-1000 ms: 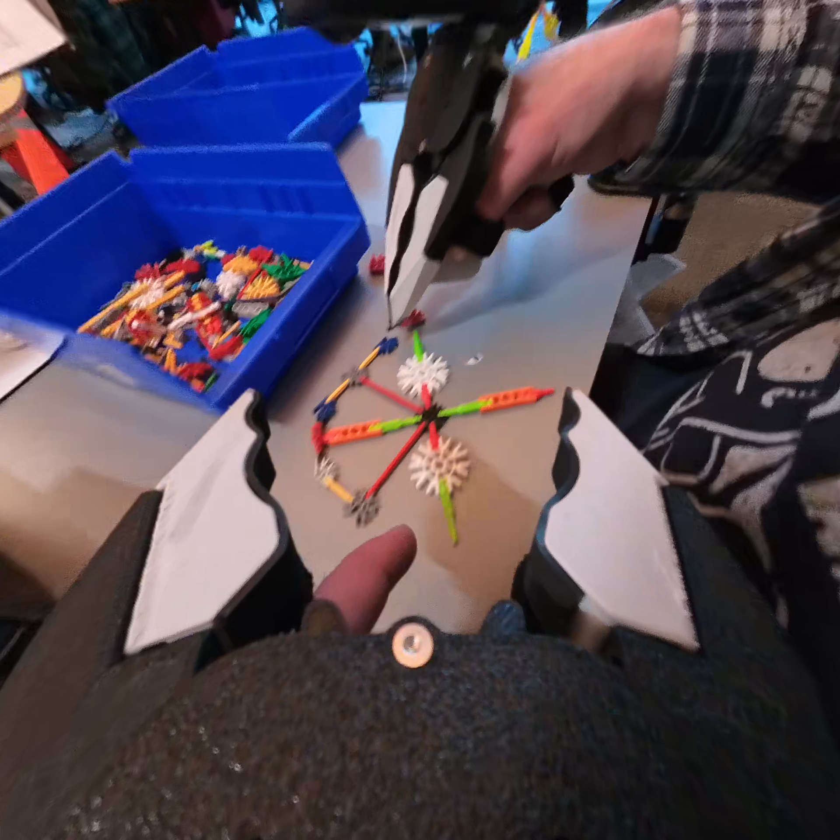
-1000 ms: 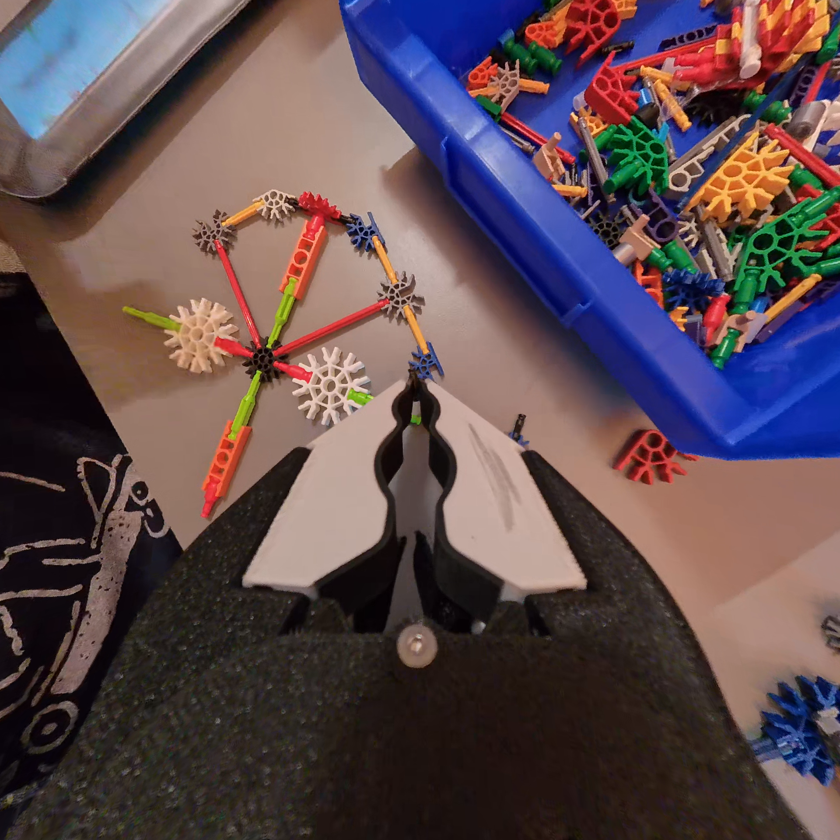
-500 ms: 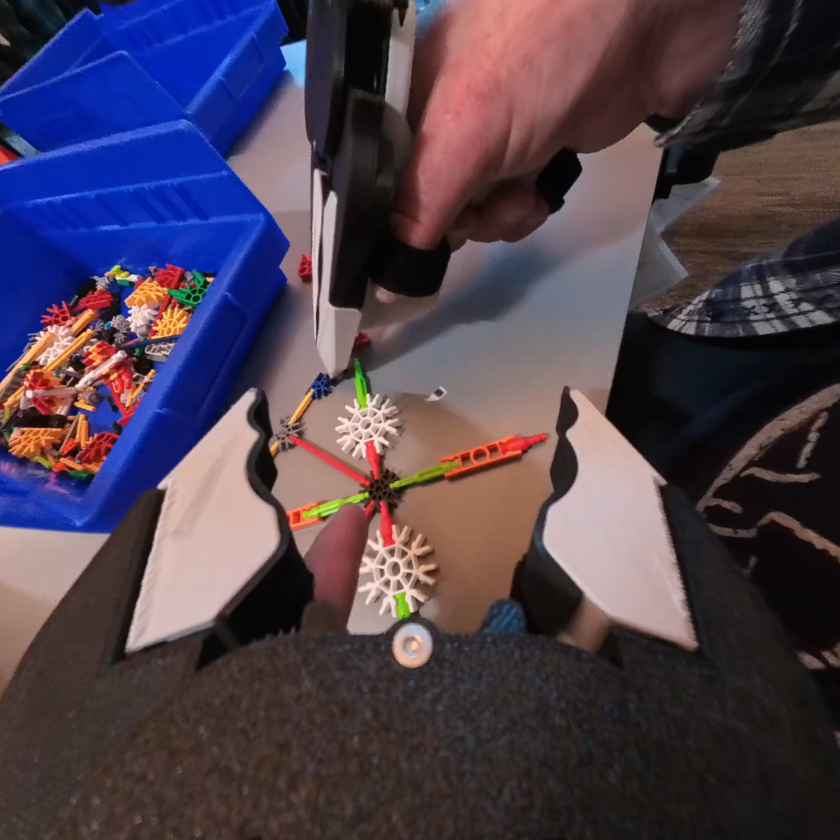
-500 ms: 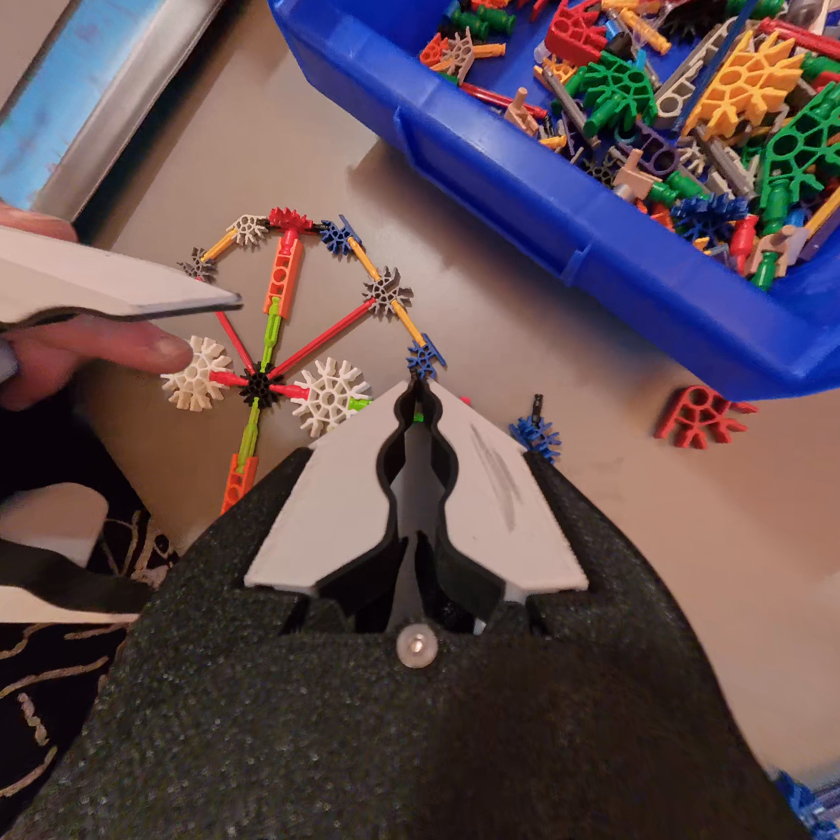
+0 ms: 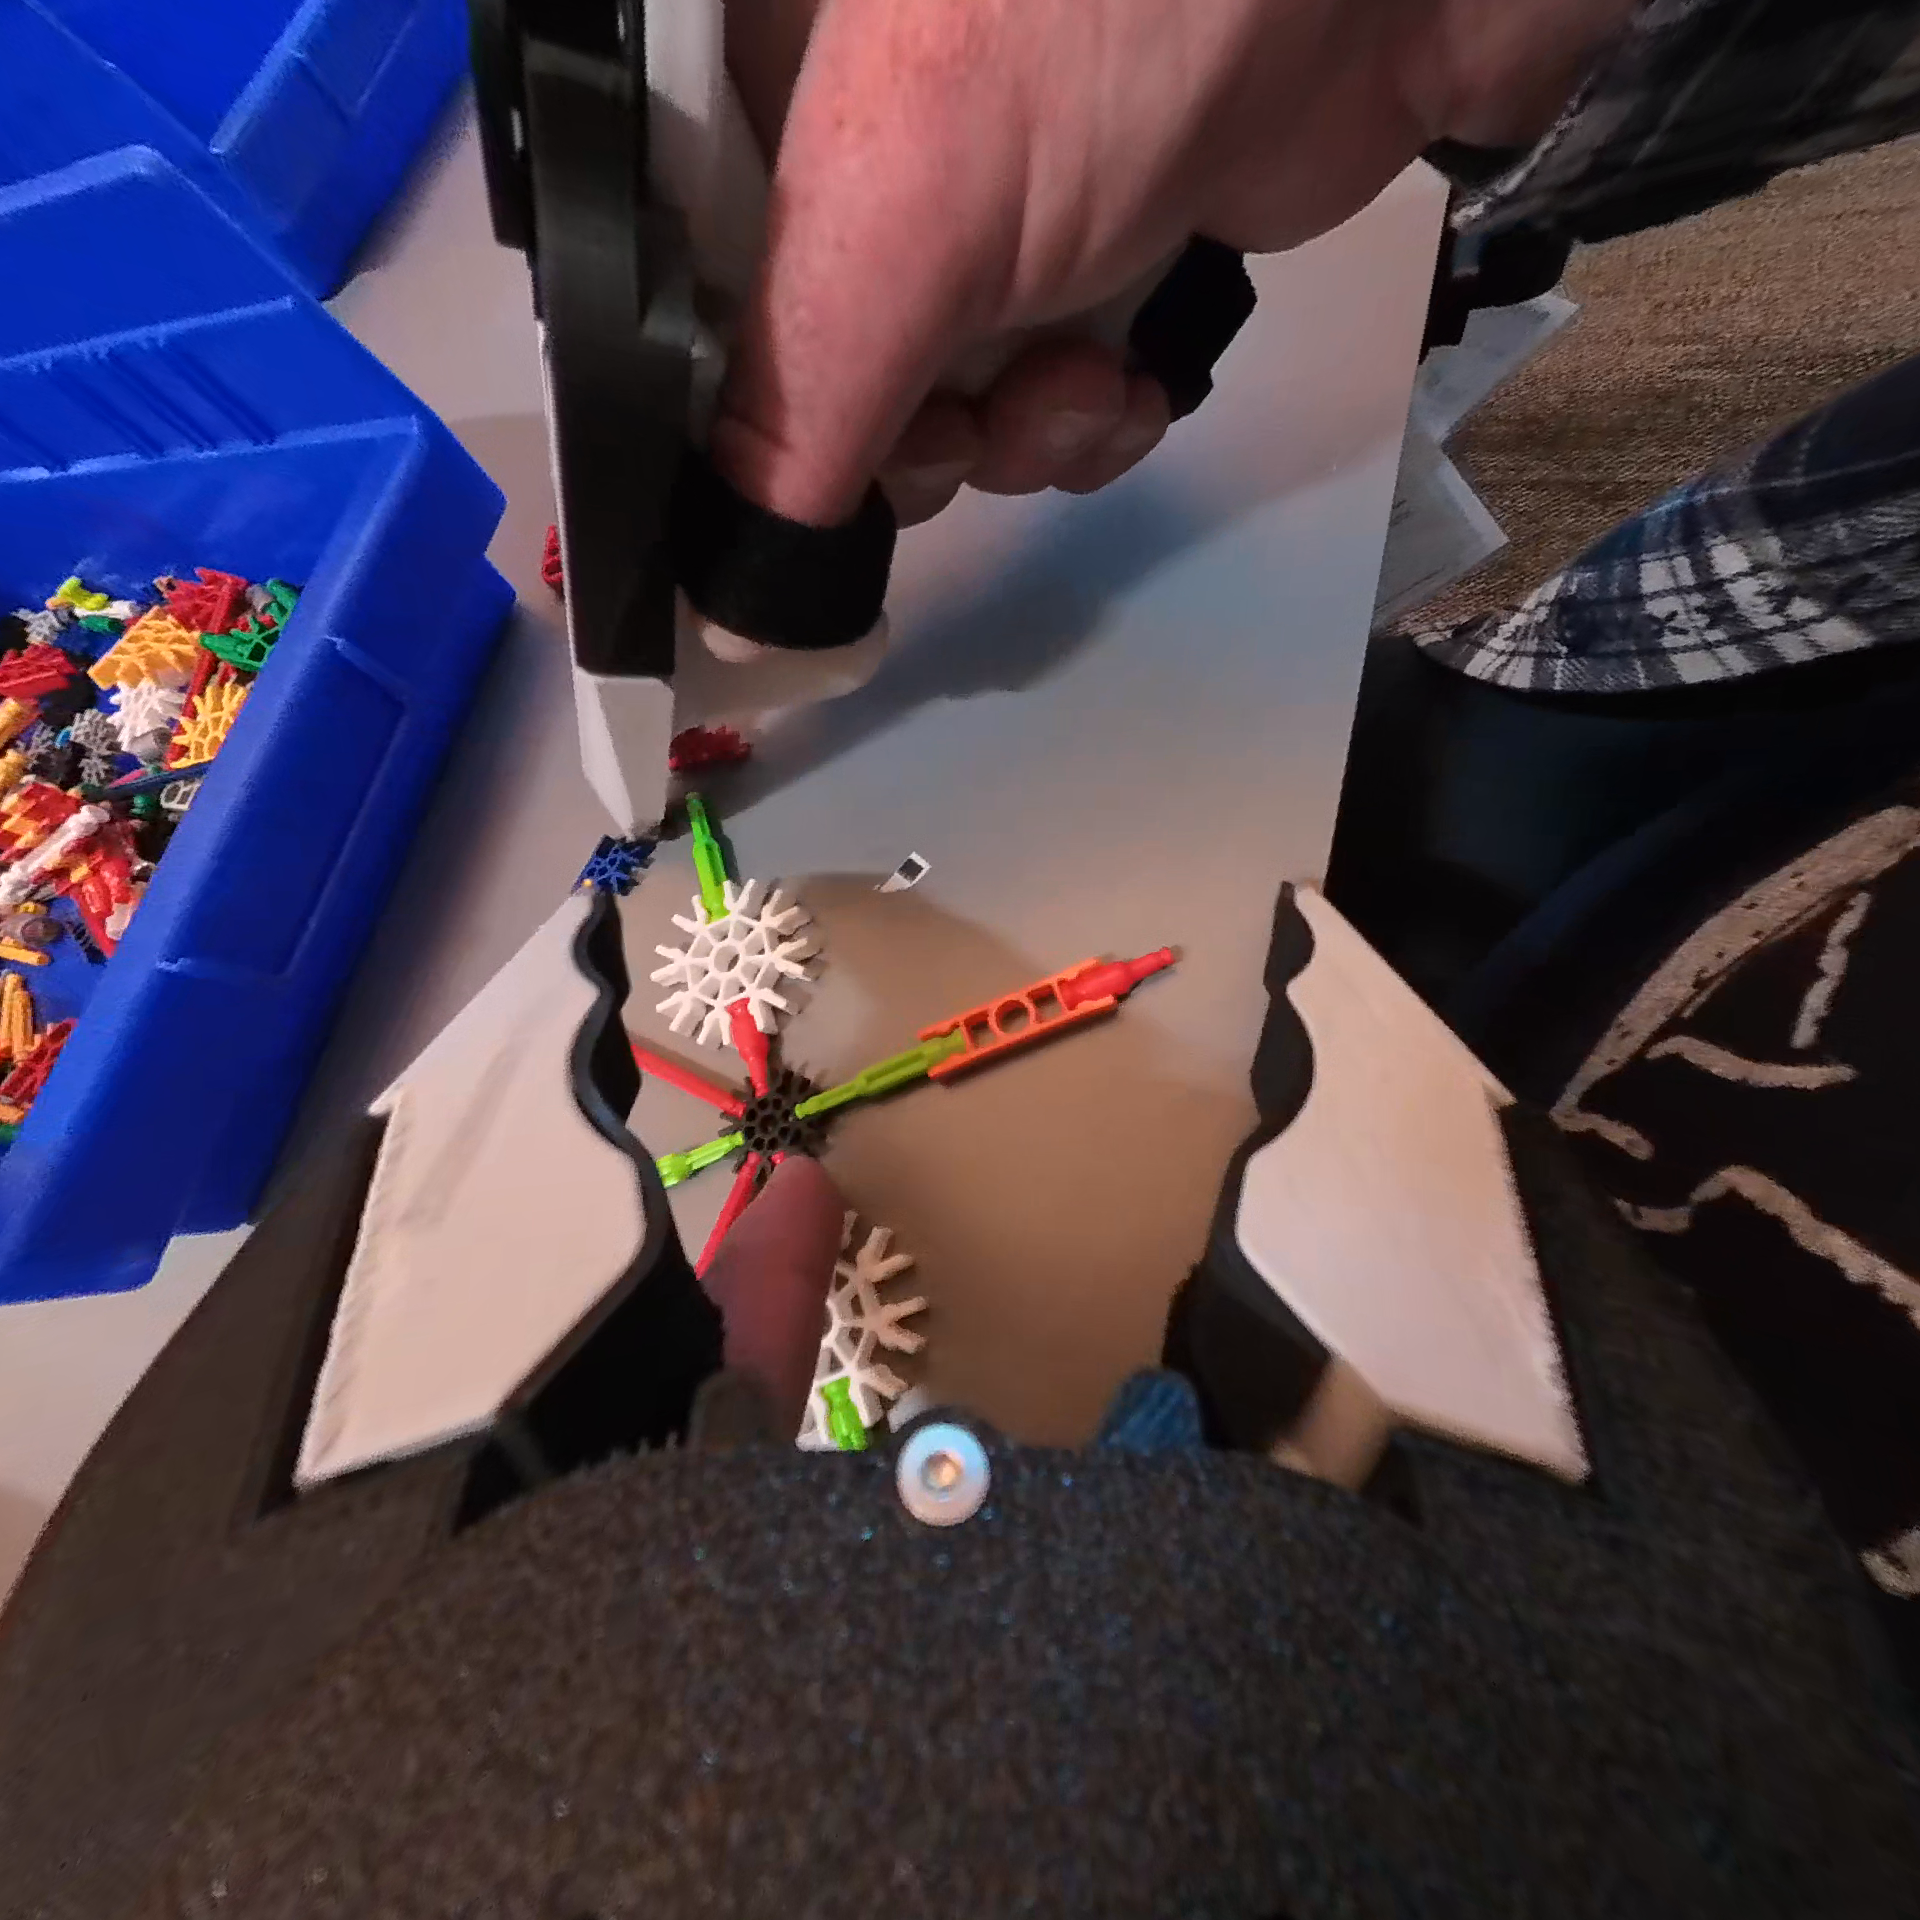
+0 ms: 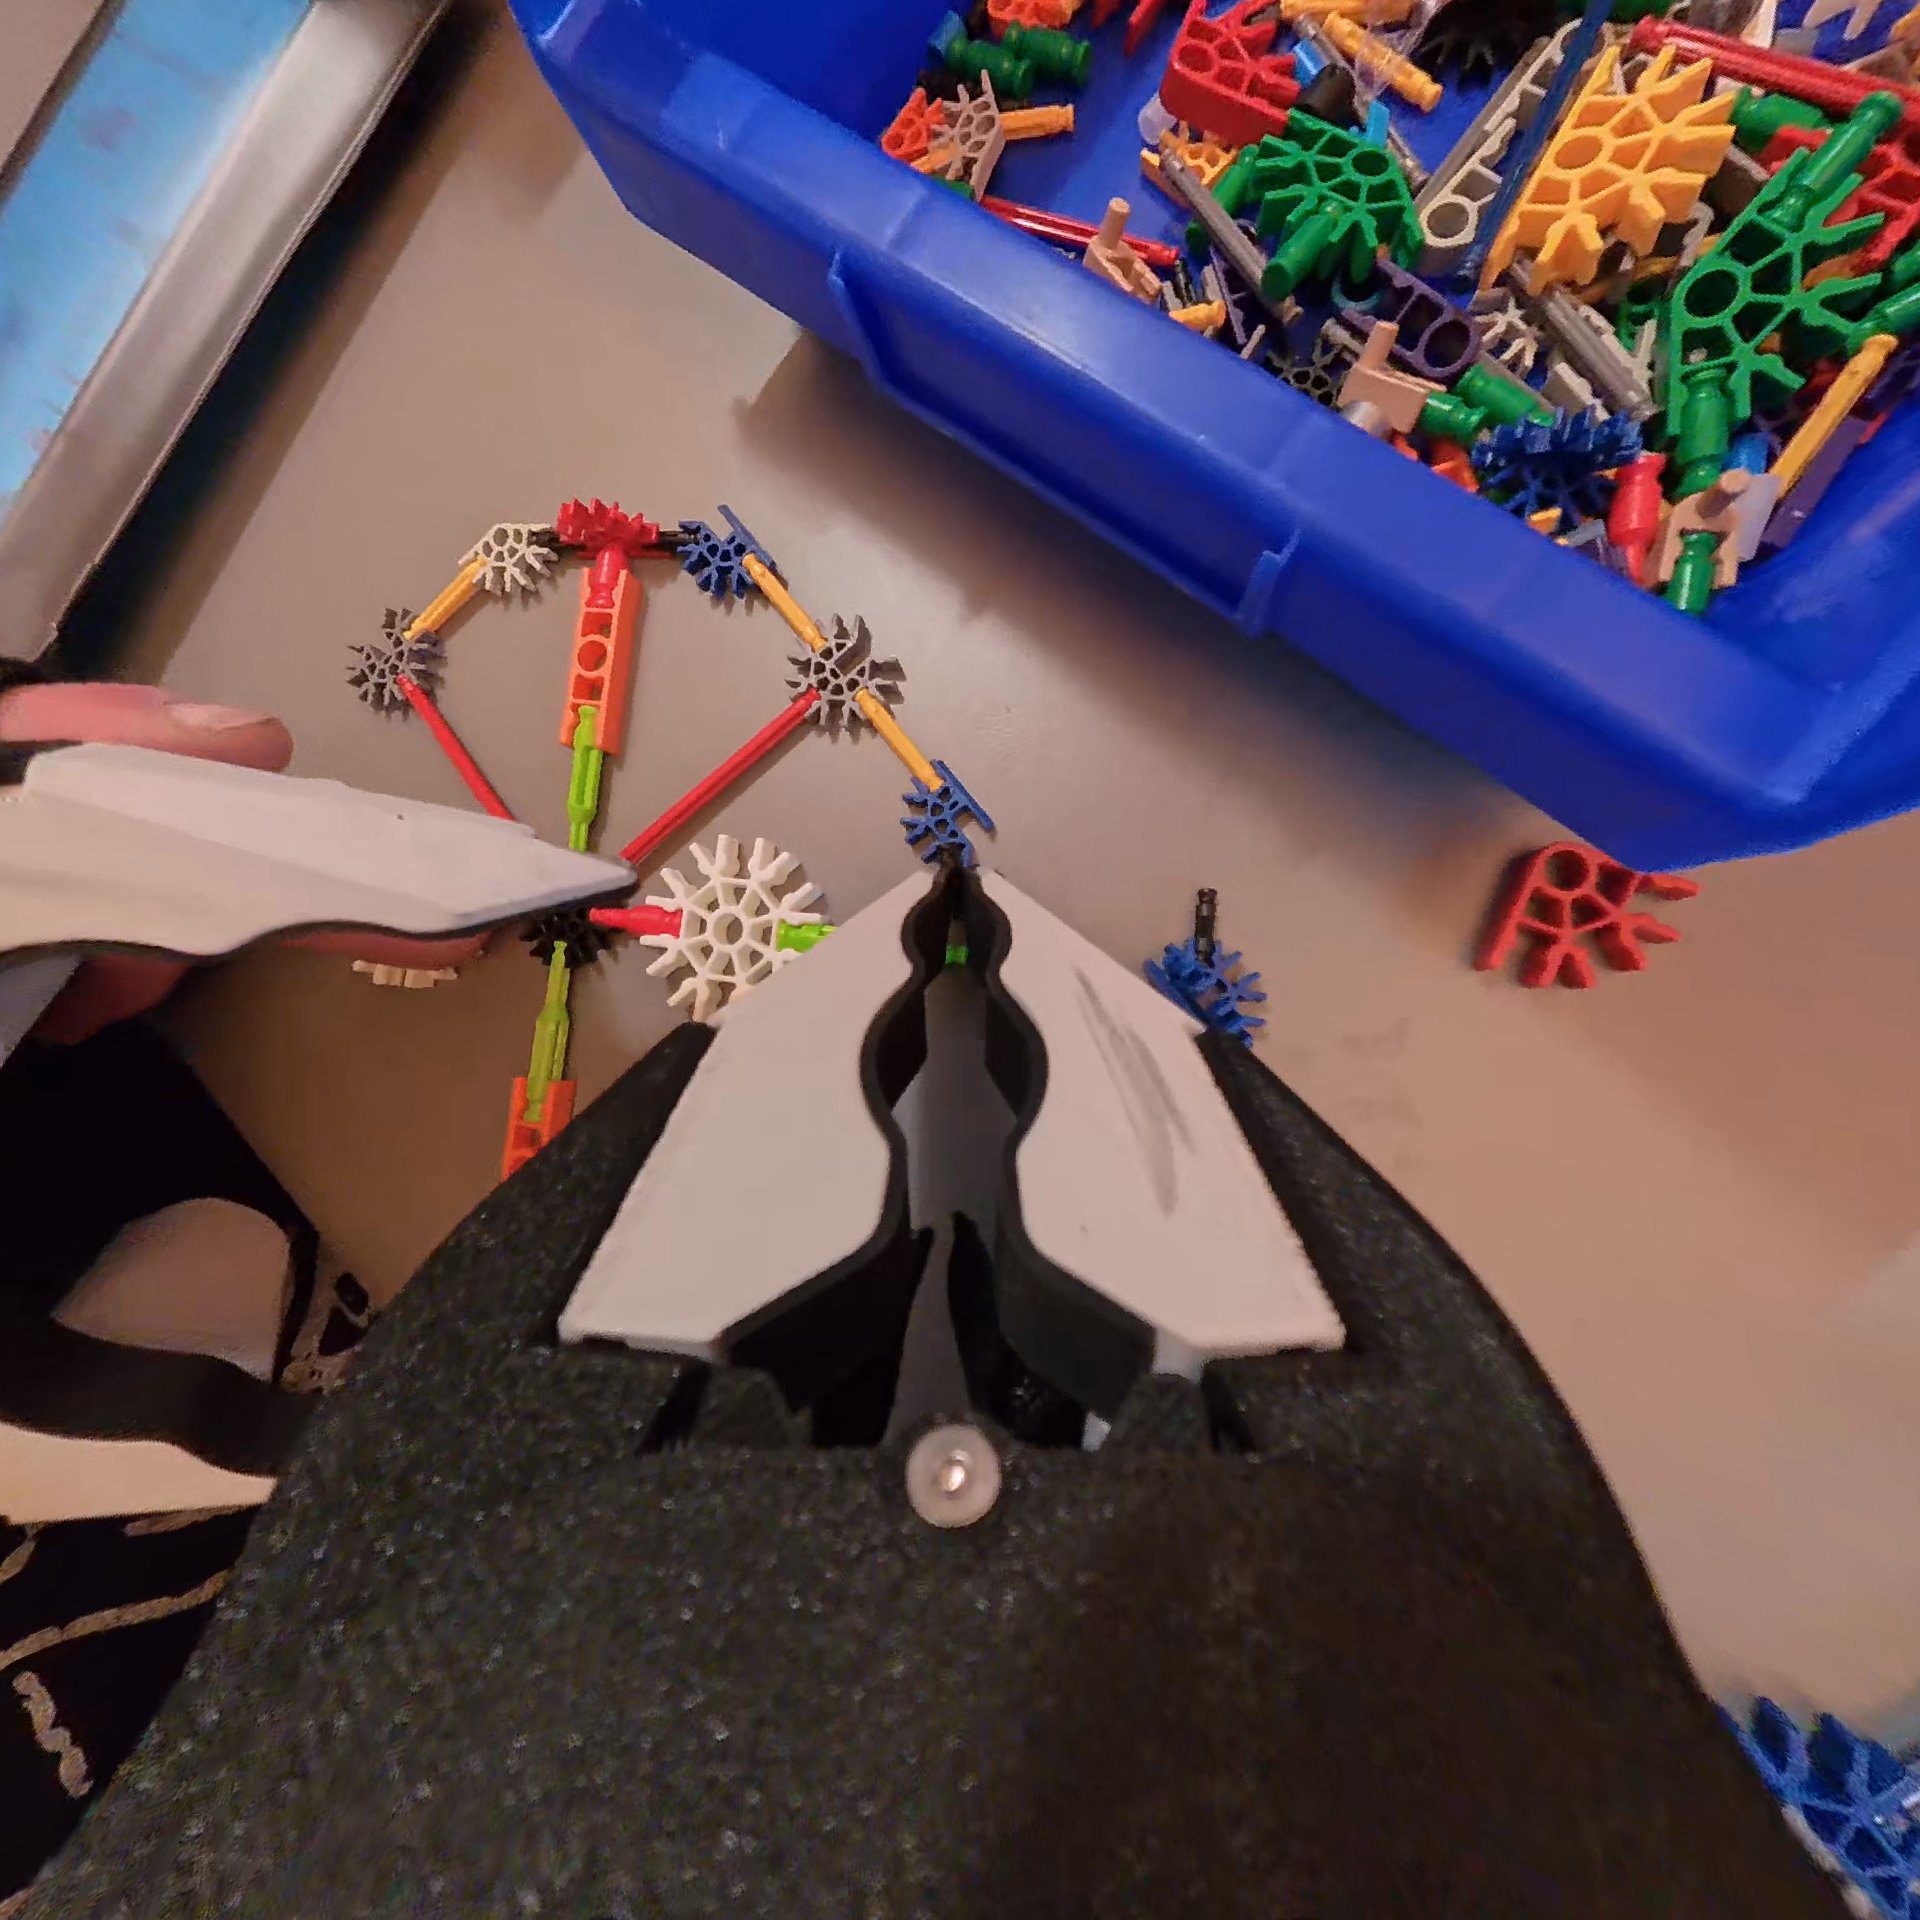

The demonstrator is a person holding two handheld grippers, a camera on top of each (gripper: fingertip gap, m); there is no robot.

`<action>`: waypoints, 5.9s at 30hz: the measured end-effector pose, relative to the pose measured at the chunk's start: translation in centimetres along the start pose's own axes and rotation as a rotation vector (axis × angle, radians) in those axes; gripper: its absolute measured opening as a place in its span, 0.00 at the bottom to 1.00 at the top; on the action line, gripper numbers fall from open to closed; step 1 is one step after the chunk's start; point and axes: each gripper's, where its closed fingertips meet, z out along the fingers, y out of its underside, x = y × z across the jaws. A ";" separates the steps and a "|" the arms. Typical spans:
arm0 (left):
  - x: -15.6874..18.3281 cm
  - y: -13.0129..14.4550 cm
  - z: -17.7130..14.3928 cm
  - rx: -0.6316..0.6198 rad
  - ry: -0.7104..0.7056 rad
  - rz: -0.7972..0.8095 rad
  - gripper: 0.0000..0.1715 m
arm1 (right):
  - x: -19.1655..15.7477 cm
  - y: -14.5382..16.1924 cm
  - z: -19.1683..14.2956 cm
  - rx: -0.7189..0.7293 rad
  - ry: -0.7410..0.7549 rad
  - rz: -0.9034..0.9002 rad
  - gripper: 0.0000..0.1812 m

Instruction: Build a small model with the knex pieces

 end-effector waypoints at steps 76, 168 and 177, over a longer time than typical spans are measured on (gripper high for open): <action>0.6 0.0 0.1 -0.021 -0.028 -0.006 0.69 | 0.9 0.2 -0.9 -0.148 0.077 -0.392 0.03; -0.6 -0.3 0.3 0.019 -0.064 0.056 0.69 | 1.6 -1.6 -3.6 -0.179 0.059 -0.300 0.06; -1.3 -0.1 0.3 0.011 -0.108 0.057 0.69 | 1.2 1.1 -1.7 -0.189 0.073 -0.306 0.05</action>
